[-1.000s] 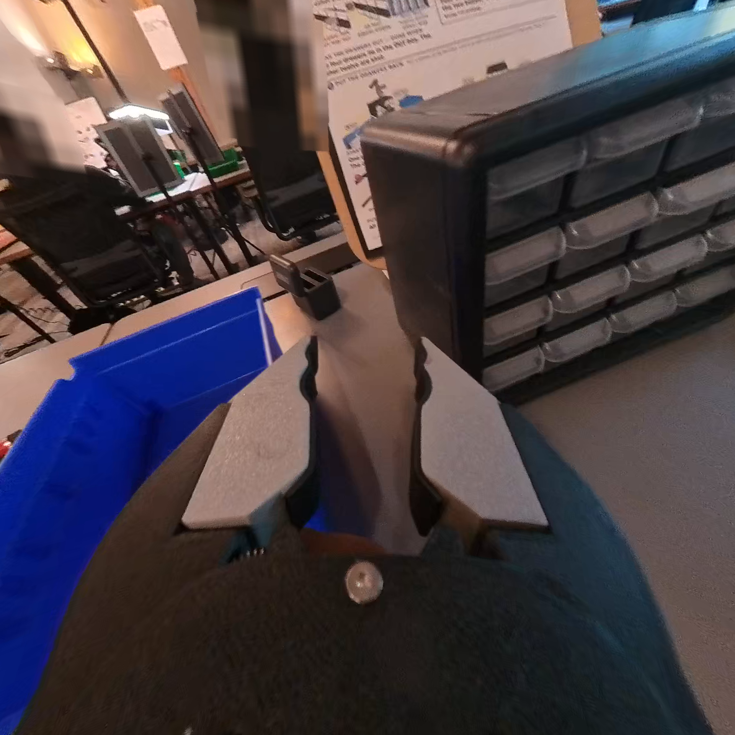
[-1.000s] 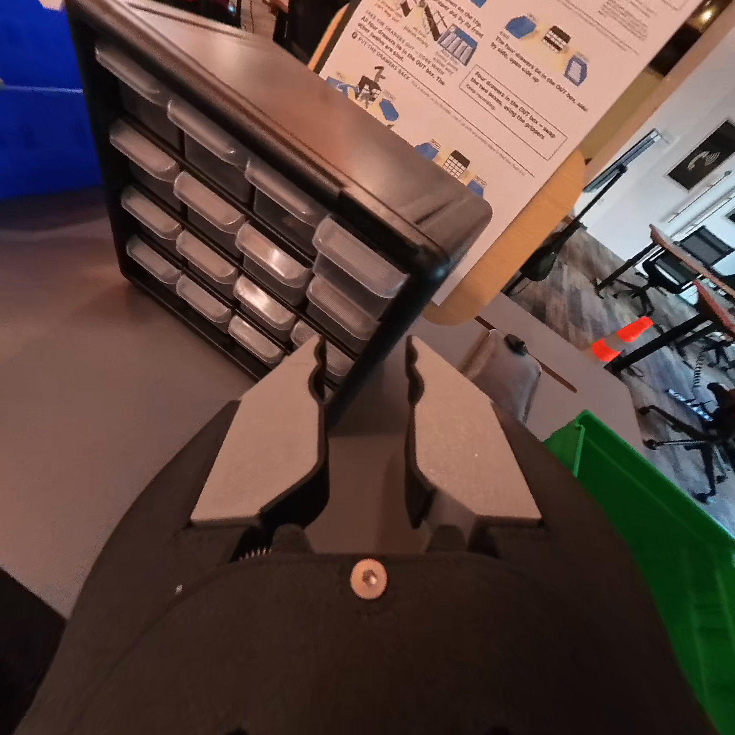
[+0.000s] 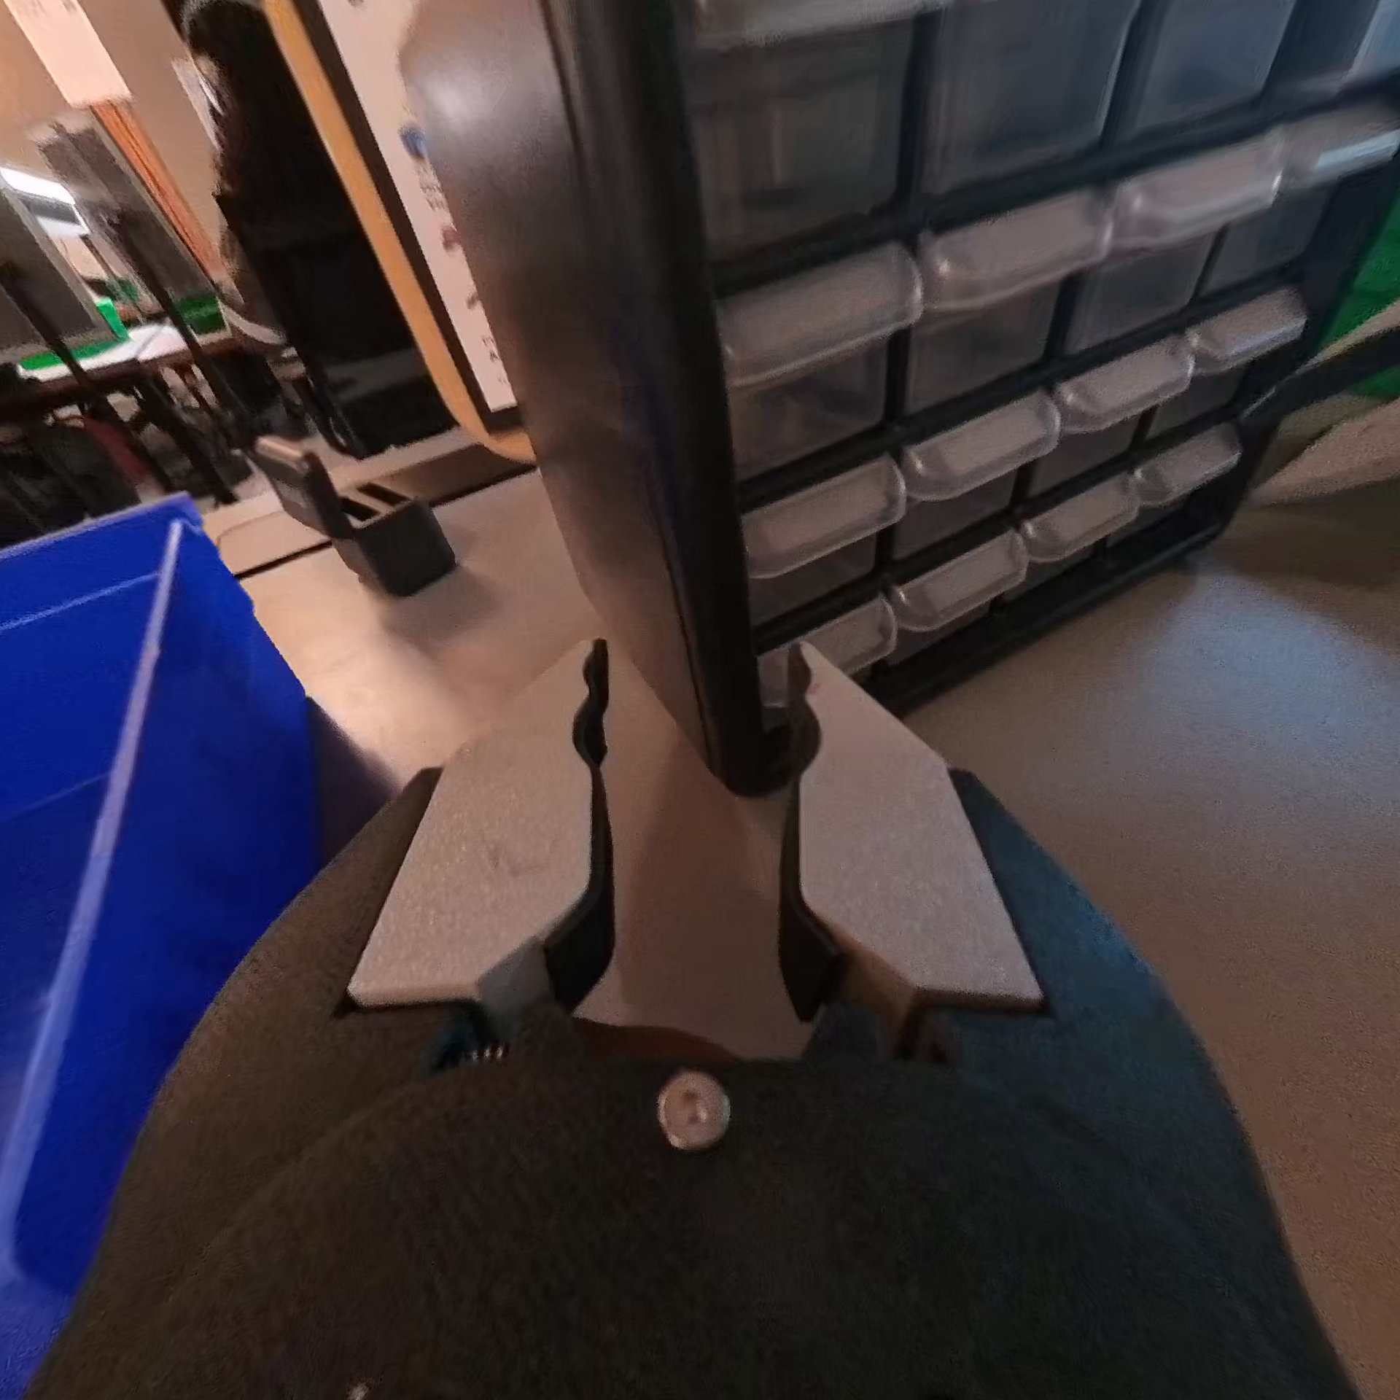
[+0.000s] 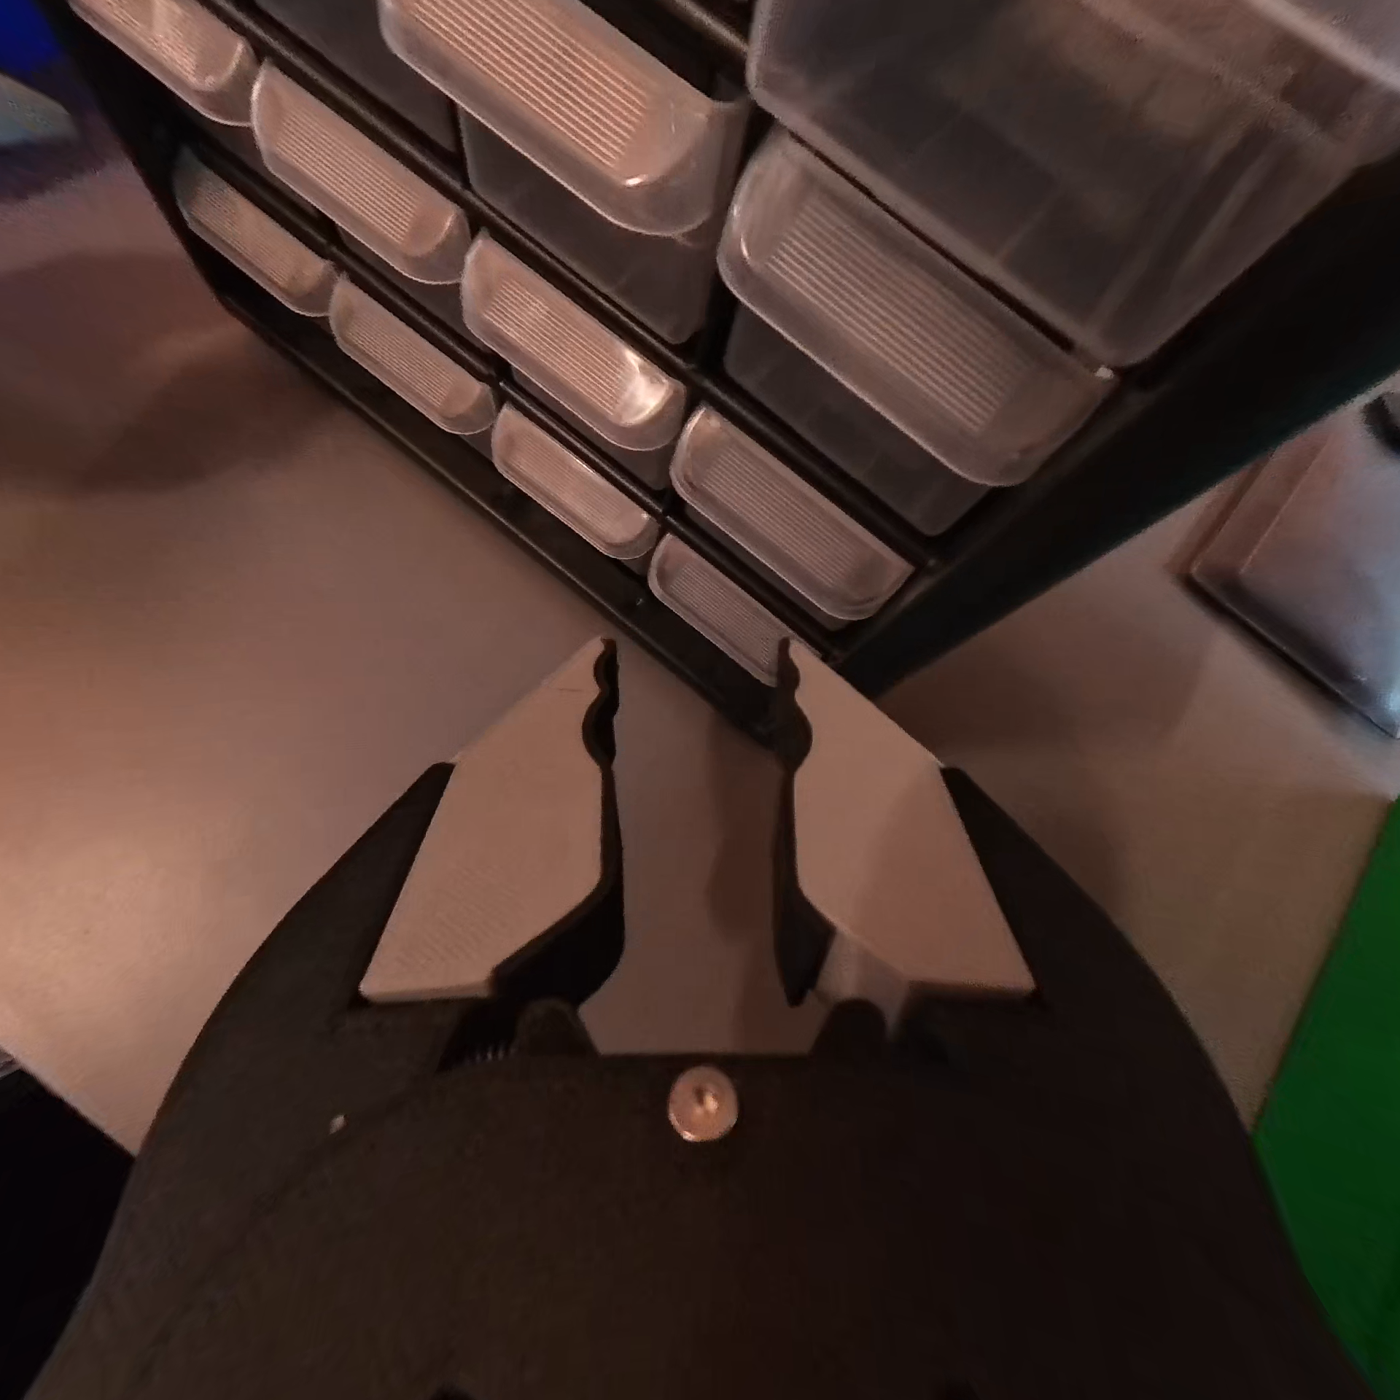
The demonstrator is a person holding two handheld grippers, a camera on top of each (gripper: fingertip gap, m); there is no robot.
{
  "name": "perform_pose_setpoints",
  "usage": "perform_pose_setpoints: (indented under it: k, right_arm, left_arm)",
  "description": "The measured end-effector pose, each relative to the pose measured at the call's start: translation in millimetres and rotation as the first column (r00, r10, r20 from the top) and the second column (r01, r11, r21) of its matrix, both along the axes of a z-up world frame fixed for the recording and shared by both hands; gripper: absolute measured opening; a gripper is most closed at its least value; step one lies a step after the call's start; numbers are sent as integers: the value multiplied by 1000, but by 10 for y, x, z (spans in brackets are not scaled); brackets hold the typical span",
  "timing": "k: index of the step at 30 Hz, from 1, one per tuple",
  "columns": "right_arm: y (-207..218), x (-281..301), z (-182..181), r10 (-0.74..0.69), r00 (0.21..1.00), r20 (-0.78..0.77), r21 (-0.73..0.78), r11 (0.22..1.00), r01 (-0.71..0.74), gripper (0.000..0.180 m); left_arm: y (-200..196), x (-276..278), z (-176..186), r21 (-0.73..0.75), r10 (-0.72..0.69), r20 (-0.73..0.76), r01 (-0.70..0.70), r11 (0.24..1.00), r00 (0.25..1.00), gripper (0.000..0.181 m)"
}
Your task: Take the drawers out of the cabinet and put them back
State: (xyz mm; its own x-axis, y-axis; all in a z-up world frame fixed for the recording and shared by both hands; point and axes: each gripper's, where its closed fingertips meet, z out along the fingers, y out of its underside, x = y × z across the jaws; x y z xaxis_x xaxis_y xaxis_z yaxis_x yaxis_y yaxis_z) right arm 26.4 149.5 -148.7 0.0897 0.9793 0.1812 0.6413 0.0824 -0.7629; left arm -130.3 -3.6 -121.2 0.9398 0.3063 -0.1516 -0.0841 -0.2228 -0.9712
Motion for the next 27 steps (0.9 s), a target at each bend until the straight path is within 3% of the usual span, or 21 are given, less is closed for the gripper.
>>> perform_pose_setpoints:
  k: [8,15,17,27]
  right_arm:
    - [-75,-121,106,-13,985,-172,-244,969,-30,42]
    - [-19,-147,263,-122,920,-373,-564,816,-121,17]
    - [36,-148,208,-151,916,-373,-588,802,-107,0]
    - [-32,-142,125,-126,932,-339,-676,722,-148,0]
  left_arm:
    - [-51,-2,101,98,-59,59,53,994,997,41]
    - [-40,32,97,84,-57,16,55,995,998,40]
    - [-40,31,94,83,-59,21,57,995,998,40]
    - [-30,31,77,76,-65,30,63,995,997,39]
